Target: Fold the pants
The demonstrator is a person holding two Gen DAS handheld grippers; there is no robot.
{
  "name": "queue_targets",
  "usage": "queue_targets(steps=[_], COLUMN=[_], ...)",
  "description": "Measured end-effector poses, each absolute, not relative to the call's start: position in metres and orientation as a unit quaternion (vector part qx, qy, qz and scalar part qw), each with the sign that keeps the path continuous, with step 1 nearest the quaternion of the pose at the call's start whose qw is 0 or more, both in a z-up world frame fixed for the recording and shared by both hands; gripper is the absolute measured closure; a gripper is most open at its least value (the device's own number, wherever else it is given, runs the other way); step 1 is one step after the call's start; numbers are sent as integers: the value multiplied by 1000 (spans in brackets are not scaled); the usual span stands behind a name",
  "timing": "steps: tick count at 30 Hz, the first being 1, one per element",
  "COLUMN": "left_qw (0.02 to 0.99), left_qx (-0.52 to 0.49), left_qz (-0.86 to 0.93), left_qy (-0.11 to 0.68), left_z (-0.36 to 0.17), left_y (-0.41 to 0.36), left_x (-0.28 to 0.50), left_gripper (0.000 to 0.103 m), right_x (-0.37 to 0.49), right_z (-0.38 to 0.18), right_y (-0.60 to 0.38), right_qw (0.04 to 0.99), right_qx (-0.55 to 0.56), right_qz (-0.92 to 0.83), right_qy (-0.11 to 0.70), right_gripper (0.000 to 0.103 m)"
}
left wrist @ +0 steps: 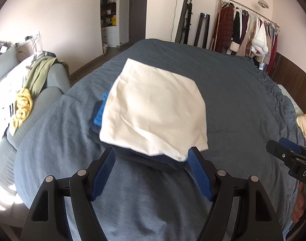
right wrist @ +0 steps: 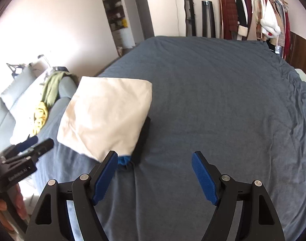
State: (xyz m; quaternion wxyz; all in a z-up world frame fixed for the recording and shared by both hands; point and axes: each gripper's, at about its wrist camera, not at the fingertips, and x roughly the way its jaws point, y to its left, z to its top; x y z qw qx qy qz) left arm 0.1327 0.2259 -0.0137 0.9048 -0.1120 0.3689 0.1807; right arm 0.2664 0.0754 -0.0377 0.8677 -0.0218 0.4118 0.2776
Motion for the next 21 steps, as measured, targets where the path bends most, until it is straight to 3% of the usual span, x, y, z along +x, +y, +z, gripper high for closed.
queue_targets(steps=[11, 17, 21], left_qw=[930, 943, 952], left_qx=[-73, -58, -58], left_qz=[198, 187, 172], left_qy=[300, 271, 247], left_z=[-79, -80, -66], left_y=[157, 122, 101], left_x=[102, 67, 33], left_gripper=[22, 20, 10], right_x=[229, 195, 156], right_z=[-106, -118, -107], right_y=[8, -26, -49], right_qw=[898, 918, 931], right_qx=[2, 4, -1], right_qz=[278, 260, 238], right_qy=[340, 300, 276], right_gripper=[23, 23, 23])
